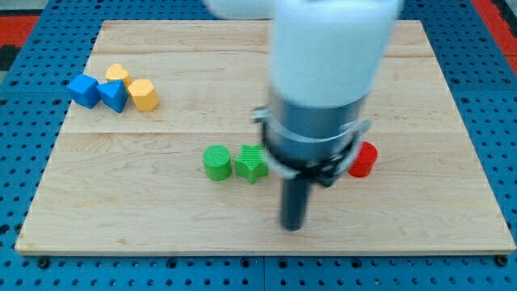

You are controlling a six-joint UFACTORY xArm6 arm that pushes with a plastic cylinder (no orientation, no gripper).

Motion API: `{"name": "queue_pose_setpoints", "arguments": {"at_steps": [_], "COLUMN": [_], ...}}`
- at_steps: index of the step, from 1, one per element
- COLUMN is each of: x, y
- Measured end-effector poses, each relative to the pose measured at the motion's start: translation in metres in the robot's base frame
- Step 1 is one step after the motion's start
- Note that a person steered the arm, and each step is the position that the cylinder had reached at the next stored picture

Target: Move the green star away from the green circle

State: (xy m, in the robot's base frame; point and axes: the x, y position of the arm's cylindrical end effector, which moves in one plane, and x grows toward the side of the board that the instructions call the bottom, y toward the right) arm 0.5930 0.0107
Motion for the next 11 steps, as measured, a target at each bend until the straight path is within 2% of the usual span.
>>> {"name": "queue_pose_setpoints", "arguments": {"at_steps": [2, 4, 5, 7, 9, 10, 11], "x": [0.005, -0.015, -0.038, -0.111, -0.17, -0.173, -0.13], "y": [-0.023, -0.024, -0.018, -0.042, -0.022, -0.023, -0.025]}}
